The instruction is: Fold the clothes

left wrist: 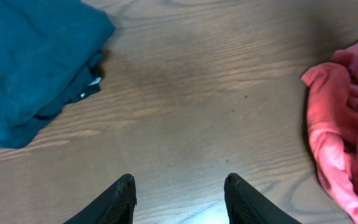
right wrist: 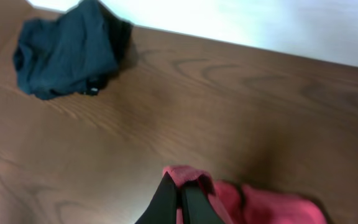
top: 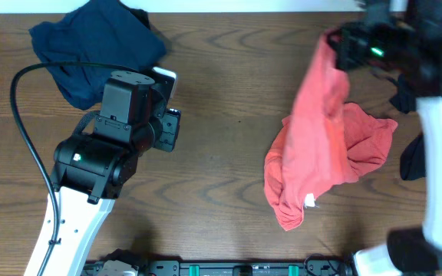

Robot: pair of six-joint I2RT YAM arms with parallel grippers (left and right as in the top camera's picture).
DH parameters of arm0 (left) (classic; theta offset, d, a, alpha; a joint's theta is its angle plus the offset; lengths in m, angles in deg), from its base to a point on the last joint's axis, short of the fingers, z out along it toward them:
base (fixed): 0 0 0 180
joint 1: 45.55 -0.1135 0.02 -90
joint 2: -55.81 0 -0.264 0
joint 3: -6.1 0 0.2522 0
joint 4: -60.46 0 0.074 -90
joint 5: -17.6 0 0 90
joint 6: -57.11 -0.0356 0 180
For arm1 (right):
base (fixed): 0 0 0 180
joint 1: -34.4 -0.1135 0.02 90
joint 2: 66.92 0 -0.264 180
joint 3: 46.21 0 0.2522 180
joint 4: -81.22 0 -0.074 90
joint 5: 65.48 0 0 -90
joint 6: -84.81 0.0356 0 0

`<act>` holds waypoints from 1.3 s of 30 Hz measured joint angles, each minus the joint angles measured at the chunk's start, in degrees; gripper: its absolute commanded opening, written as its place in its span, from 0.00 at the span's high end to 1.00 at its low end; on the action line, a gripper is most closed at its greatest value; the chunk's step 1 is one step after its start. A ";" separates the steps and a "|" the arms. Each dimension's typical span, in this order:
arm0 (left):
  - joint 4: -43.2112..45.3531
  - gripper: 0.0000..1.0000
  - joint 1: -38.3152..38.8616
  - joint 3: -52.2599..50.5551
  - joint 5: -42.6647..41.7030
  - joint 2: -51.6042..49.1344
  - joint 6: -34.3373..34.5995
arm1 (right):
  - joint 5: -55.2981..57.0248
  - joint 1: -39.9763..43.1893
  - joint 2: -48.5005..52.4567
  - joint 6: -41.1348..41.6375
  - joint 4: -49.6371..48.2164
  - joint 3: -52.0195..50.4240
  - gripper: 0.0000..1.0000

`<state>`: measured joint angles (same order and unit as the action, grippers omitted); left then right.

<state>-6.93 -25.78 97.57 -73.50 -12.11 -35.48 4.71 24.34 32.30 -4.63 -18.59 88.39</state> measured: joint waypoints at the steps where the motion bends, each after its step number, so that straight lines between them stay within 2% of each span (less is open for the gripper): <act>1: -0.02 0.52 0.00 0.00 0.22 0.00 0.02 | -0.13 -0.94 2.51 -0.02 -1.95 -0.07 0.99; 14: -0.11 0.52 0.00 0.00 1.38 -0.72 0.24 | -1.95 -9.33 27.34 4.22 -24.00 -0.33 0.99; 24: -0.11 0.52 0.00 0.00 1.33 -5.14 1.11 | -2.05 -13.42 32.09 8.96 -43.67 -0.63 0.99; 28: -0.09 0.52 0.00 0.00 1.33 -5.53 1.29 | -0.98 -15.19 32.09 10.01 -43.50 -0.57 0.99; 39: 1.25 0.52 0.00 0.00 1.55 -5.51 1.31 | 1.57 -21.03 32.17 10.60 -32.09 -0.57 0.99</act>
<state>-5.68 -25.78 97.57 -71.95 -17.62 -34.16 6.28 3.31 64.48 5.97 -50.67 87.82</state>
